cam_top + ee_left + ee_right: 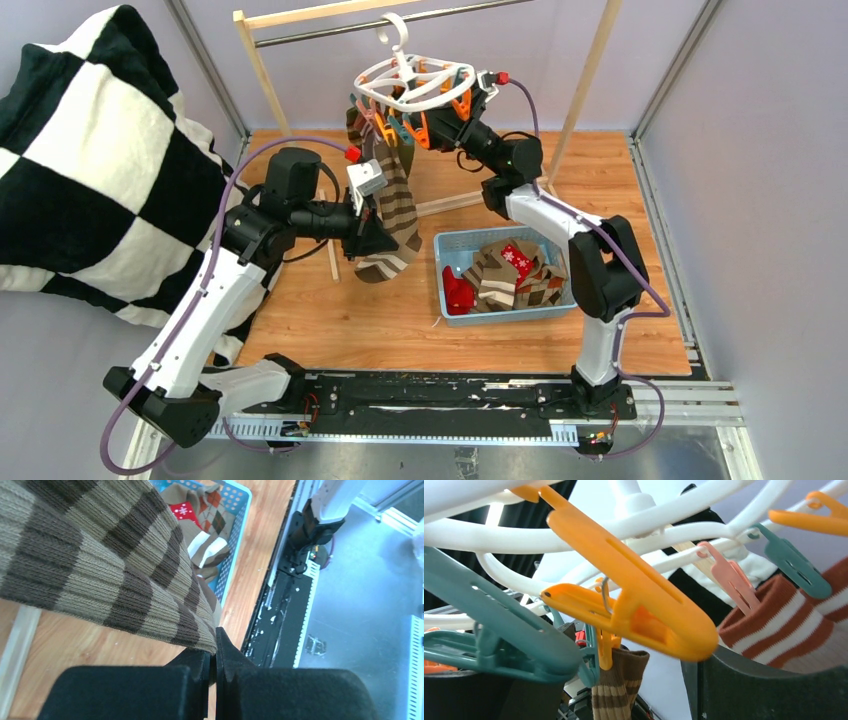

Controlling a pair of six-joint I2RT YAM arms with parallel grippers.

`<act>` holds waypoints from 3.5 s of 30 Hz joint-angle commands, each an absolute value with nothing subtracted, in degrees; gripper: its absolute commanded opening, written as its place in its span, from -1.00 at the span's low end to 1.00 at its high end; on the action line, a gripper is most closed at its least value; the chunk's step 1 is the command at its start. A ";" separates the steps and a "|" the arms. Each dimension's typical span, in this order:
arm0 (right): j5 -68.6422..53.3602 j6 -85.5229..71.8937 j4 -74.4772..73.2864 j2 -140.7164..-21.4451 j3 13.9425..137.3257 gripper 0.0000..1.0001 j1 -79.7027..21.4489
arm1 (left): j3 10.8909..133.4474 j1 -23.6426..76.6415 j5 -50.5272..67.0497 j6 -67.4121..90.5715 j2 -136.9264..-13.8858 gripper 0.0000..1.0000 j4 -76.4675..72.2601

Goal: Remove the socks clipped to the hanger
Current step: Adjust the hanger on the clothesline.

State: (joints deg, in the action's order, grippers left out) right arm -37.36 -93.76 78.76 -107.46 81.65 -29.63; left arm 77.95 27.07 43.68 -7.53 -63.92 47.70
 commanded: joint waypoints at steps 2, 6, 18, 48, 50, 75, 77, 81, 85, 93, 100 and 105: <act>-38.98 -99.59 85.58 -110.97 87.14 0.57 -30.55 | 79.54 26.81 48.96 -5.19 -64.60 -1.00 47.30; -41.84 -99.11 83.09 -112.06 89.97 0.56 -31.54 | 79.94 26.81 48.80 -5.25 -64.75 -1.00 47.24; -35.00 -98.03 82.27 -111.44 84.34 0.42 -31.54 | 79.01 26.81 48.67 -5.92 -63.14 -1.00 47.20; -45.71 -99.54 84.56 -109.46 87.17 0.40 -33.66 | 78.62 26.81 46.05 -6.50 -62.59 -1.00 47.20; -46.40 -98.62 83.58 -108.35 85.86 0.40 -33.44 | 78.67 26.81 45.98 -6.59 -62.50 -1.00 47.29; -46.66 -101.12 84.28 -110.55 92.78 0.41 -32.89 | 78.53 26.81 46.49 -6.33 -62.64 -1.00 47.23; -46.22 -101.69 84.37 -111.31 93.87 0.41 -33.16 | 78.49 26.81 46.52 -6.28 -62.51 -1.00 47.21; -45.66 -102.78 85.05 -112.83 95.55 0.40 -33.91 | 78.57 26.81 46.84 -6.02 -62.65 -1.00 47.30; -45.07 -102.97 85.15 -113.56 96.16 0.39 -34.62 | 78.90 26.81 47.14 -5.81 -62.59 -1.00 47.20; -41.18 -104.45 87.76 -115.92 97.85 0.17 -35.75 | 79.43 26.81 48.26 -4.69 -62.36 -1.00 47.20; -39.01 -105.55 88.15 -117.41 99.35 -0.28 -36.15 | 79.23 26.81 48.53 -4.29 -61.94 -1.00 47.20; -38.04 -105.67 88.23 -117.44 99.51 -0.15 -36.15 | 78.80 26.81 48.76 -4.39 -61.72 -1.00 47.20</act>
